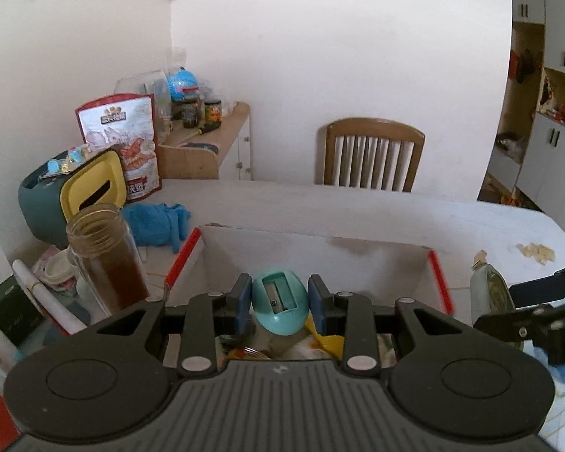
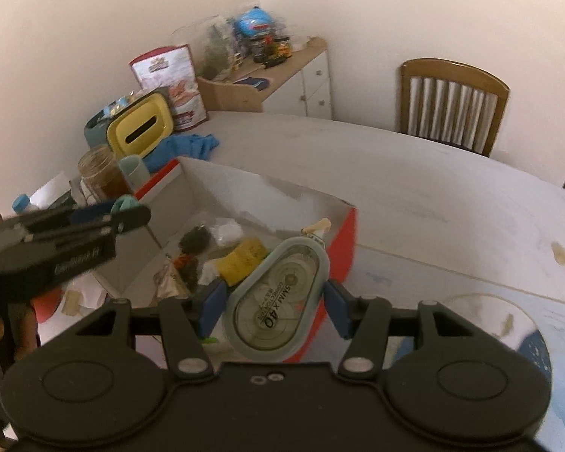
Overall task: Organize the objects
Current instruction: 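Carry the teal sharpener with the left gripper while the right carries the correction tape to the box, then lower both grippers into the box and open them to release sharpener and tape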
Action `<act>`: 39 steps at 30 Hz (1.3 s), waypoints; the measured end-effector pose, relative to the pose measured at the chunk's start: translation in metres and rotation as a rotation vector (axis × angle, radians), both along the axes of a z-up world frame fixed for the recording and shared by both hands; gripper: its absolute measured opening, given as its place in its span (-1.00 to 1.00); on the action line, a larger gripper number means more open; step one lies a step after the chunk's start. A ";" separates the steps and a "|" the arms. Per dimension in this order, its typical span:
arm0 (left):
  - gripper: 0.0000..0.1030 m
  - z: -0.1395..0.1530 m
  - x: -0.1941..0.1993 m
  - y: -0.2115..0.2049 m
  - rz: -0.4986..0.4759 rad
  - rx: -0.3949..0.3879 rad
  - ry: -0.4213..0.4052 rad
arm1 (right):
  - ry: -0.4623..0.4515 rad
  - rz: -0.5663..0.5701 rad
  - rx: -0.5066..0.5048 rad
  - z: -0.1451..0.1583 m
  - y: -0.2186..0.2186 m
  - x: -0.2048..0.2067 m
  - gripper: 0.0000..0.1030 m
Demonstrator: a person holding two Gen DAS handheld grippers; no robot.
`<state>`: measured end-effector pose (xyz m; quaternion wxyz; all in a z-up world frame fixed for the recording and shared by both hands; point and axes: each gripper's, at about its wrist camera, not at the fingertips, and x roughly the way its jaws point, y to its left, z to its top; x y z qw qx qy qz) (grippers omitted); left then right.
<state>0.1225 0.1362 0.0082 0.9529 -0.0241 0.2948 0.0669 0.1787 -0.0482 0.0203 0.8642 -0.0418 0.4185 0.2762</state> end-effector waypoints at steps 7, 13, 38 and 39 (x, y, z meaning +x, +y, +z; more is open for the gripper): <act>-0.38 -0.026 0.027 0.020 -0.017 0.023 0.064 | -0.012 0.028 -0.060 -0.016 0.039 0.004 0.09; -0.38 -0.045 0.053 0.025 -0.057 0.034 0.126 | 0.004 0.054 -0.117 -0.036 0.063 0.011 0.09; -0.38 -0.091 0.095 0.028 -0.169 -0.032 0.420 | 0.060 0.143 -0.227 -0.080 0.099 0.019 0.09; -0.38 -0.091 0.096 0.029 -0.166 -0.037 0.425 | 0.060 0.143 -0.228 -0.080 0.100 0.019 0.09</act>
